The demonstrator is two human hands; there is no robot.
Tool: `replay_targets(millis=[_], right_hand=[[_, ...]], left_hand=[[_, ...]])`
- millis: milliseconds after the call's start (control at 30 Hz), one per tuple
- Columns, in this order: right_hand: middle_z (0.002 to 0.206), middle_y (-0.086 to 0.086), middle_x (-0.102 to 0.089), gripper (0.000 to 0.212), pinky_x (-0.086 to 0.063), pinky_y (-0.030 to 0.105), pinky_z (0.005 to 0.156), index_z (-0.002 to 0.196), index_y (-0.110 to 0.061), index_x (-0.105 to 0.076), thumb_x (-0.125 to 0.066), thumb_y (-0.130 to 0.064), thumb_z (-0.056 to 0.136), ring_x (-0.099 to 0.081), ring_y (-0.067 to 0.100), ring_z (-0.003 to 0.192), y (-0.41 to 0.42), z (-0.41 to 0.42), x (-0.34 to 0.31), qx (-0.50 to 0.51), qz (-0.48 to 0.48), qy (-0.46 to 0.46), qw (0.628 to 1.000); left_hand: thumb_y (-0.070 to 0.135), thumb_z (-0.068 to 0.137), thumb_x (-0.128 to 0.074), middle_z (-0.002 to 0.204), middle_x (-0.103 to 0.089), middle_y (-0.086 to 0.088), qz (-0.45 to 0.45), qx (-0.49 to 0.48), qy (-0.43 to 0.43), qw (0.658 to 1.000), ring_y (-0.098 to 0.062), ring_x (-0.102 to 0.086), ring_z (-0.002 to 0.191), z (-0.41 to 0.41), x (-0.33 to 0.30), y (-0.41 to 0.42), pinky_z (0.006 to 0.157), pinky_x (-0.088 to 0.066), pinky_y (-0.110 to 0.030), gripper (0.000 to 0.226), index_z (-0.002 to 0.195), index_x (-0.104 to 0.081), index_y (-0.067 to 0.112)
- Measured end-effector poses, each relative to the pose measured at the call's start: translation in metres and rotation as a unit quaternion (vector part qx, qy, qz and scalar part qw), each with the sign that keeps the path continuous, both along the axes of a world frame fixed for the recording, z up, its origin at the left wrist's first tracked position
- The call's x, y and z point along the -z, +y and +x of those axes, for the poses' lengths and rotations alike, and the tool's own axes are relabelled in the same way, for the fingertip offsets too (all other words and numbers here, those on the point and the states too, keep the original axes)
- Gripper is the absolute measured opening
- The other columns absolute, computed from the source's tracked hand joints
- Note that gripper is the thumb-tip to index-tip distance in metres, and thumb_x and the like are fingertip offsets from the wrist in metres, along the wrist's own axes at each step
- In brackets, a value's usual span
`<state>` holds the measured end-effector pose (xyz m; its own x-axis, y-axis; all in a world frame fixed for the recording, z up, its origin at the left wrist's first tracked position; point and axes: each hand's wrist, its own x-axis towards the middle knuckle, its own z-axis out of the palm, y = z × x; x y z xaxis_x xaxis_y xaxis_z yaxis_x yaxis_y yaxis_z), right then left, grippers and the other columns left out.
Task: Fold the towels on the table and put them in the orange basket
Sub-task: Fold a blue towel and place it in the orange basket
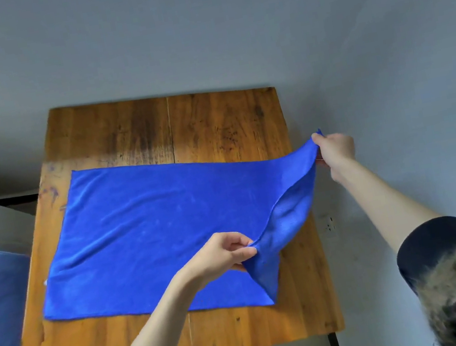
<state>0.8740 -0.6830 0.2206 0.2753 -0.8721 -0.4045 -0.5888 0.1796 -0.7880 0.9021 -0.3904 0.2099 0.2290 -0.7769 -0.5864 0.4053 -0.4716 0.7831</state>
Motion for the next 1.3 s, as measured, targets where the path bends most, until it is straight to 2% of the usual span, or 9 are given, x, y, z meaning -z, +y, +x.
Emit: replay_targets(millis=[167,300,367,700,867,967,1067,1167,1300], right_hand=[[0.086,0.009,-0.063,0.014,-0.051,0.029,0.058,0.083,-0.011,-0.058,-0.057,-0.022,0.091,-0.061,0.021,0.067,0.064,0.055,-0.014,-0.157,-0.023,-0.002,0.987],[0.089,0.006,-0.064,0.011,-0.045,0.02,0.052,0.091,-0.012,-0.059,-0.059,-0.023,0.091,-0.062,0.013,0.065,0.122,0.106,-0.024,-0.233,-0.018,-0.014,0.972],[0.087,0.006,-0.065,0.009,-0.043,0.019,0.052,0.089,-0.014,-0.058,-0.058,-0.023,0.091,-0.062,0.012,0.065,0.146,0.127,-0.027,-0.24,0.0,-0.024,0.97],[0.081,0.005,-0.065,0.011,-0.041,0.02,0.053,0.093,-0.01,-0.06,-0.056,-0.019,0.091,-0.062,0.012,0.063,0.282,0.238,-0.017,-0.304,0.043,-0.035,0.951],[0.08,0.004,-0.065,0.014,-0.049,0.019,0.058,0.097,-0.007,-0.06,-0.054,-0.019,0.091,-0.063,0.009,0.065,0.321,0.274,0.01,-0.342,0.043,-0.011,0.939],[0.092,0.008,-0.065,0.024,-0.055,0.026,0.071,0.107,-0.004,-0.06,-0.052,-0.021,0.091,-0.063,0.015,0.079,0.335,0.284,0.035,-0.382,0.043,0.028,0.923],[0.114,0.01,-0.062,0.034,-0.048,0.032,0.081,0.12,-0.008,-0.056,-0.05,-0.027,0.092,-0.058,0.024,0.102,0.337,0.281,0.063,-0.462,-0.036,0.139,0.875],[0.135,0.011,-0.05,0.044,-0.037,0.034,0.098,0.135,-0.007,-0.044,-0.048,-0.026,0.095,-0.043,0.028,0.126,0.331,0.261,0.088,-0.551,-0.105,0.242,0.792],[0.157,0.011,-0.008,0.059,-0.024,0.04,0.113,0.148,-0.012,-0.021,-0.046,-0.026,0.096,-0.009,0.027,0.145,0.324,0.222,0.11,-0.633,-0.16,0.32,0.687]], left_hand=[[0.009,0.091,-0.057,0.08,-0.07,-0.006,0.048,-0.141,0.0,0.989,-0.015,-0.066,0.077,0.041,0.01,0.102,0.074,-0.056,-0.025,0.009,0.085,-0.063,0.004],[0.01,0.091,-0.058,0.081,-0.068,-0.006,0.058,-0.254,-0.005,0.965,-0.016,-0.066,0.078,0.066,0.01,0.175,0.074,-0.057,-0.028,0.008,0.086,-0.061,0.005],[0.012,0.09,-0.059,0.086,-0.067,-0.007,0.054,-0.287,-0.006,0.956,-0.017,-0.065,0.081,0.073,0.01,0.199,0.079,-0.057,-0.03,0.007,0.088,-0.062,0.006],[0.01,0.088,-0.06,0.08,-0.068,-0.004,0.063,-0.462,0.023,0.885,-0.013,-0.065,0.07,0.1,0.034,0.308,0.062,-0.054,-0.023,0.007,0.084,-0.067,0.01],[0.01,0.089,-0.06,0.084,-0.068,-0.007,0.154,-0.483,0.0,0.862,-0.018,-0.063,0.074,0.113,0.063,0.324,0.072,-0.054,-0.029,0.007,0.087,-0.067,0.009],[0.008,0.089,-0.057,0.079,-0.066,-0.008,0.236,-0.467,-0.032,0.852,-0.014,-0.064,0.064,0.124,0.082,0.321,0.055,-0.05,-0.018,0.009,0.088,-0.066,0.008],[0.011,0.088,-0.057,0.082,-0.065,-0.007,0.309,-0.439,-0.081,0.84,-0.022,-0.061,0.073,0.135,0.097,0.321,0.065,-0.05,-0.027,0.013,0.095,-0.067,0.008],[0.014,0.088,-0.057,0.089,-0.065,-0.006,0.358,-0.407,-0.124,0.832,-0.023,-0.053,0.075,0.14,0.108,0.324,0.074,-0.045,-0.031,0.012,0.094,-0.067,0.01],[0.014,0.087,-0.059,0.105,-0.059,-0.011,0.391,-0.358,-0.152,0.834,-0.026,-0.054,0.099,0.134,0.119,0.323,0.084,-0.042,-0.033,0.015,0.1,-0.06,0.008]])
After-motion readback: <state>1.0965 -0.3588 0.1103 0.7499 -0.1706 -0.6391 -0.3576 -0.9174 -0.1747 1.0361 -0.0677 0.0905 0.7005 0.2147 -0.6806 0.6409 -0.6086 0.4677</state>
